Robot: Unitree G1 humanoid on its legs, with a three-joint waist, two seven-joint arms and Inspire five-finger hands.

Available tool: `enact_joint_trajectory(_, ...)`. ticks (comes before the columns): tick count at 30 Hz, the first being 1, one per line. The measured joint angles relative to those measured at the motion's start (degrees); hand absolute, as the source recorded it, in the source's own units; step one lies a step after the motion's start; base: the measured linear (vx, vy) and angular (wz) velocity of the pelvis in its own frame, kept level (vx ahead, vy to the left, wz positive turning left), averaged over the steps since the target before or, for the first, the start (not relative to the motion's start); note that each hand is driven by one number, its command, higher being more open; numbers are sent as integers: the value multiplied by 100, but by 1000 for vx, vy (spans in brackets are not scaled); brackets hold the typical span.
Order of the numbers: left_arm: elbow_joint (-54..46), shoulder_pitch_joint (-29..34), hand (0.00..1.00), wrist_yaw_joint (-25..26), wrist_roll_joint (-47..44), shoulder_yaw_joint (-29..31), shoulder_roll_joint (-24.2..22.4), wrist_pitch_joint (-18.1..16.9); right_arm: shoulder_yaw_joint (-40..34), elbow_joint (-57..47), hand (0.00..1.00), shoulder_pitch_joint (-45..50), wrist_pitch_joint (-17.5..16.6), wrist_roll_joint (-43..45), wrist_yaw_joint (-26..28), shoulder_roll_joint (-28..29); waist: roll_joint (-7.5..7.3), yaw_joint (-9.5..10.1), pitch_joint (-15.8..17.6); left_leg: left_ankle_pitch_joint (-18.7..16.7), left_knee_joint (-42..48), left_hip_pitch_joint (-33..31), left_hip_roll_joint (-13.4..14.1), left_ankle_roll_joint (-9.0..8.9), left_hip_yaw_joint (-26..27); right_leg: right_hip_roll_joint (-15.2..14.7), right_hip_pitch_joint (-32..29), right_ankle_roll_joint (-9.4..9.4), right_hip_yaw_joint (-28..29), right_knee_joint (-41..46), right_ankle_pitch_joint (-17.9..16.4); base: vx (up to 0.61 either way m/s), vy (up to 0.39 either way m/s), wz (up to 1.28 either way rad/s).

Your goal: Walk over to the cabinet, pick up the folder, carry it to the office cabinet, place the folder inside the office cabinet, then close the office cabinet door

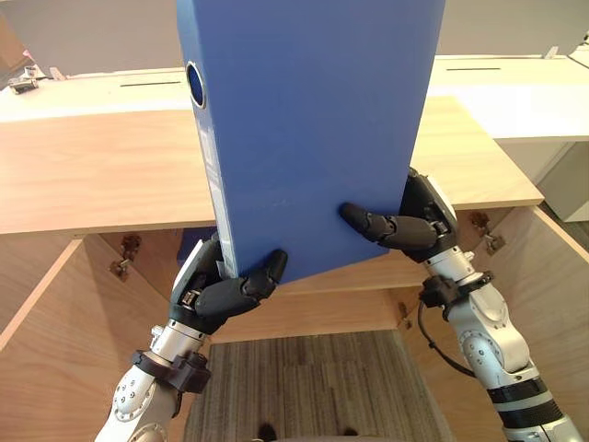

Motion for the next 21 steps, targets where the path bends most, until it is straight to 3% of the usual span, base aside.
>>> enact_joint_trajectory(1, 0, -30, 100, -7, 360, 76, -219, -83, -75, -51, 0, 70, 4, -50, -6, 266, 1, 28, -1, 5, 0, -7, -1, 8, -11, -1, 0, 0, -8, 0, 0, -26, -26, 6)
enact_joint_trajectory(6, -34, -197, 100, 324, 1449, 474, -1528, -497, -375, -647, 0, 510, 20, -637, -227, 1672, 7, 124, -8, 41, 0, -65, -2, 18, -91, -2, -12, -1, -85, 0, 1, -27, -26, 8)
enact_joint_trajectory(13, 466, -116, 100, 1217, 2451, 1246, -2261, -761, -562, -936, 0, 653, 10, -1151, -568, 2101, 8, 217, -14, 62, -29, -89, -14, 10, -164, -15, 1, -2, -139, 2, 1, -40, -22, 6)
enact_joint_trajectory(17, 1746, 72, 100, 1865, 2922, 1916, -2532, -504, -741, -1013, 0, 755, -15, -1221, -650, 2290, 16, 202, -19, 65, -32, -105, -16, 9, -177, -17, -7, -2, -168, 1, 1, -8, -5, 1)
enact_joint_trajectory(21, 2859, 331, 100, 1991, 3241, 2043, -2596, -116, -768, -1117, 0, 898, -64, -1473, -687, 2249, 12, 185, -22, 81, -32, -205, -43, 19, -257, -39, -75, -2, -262, 0, 0, -9, -18, 10)
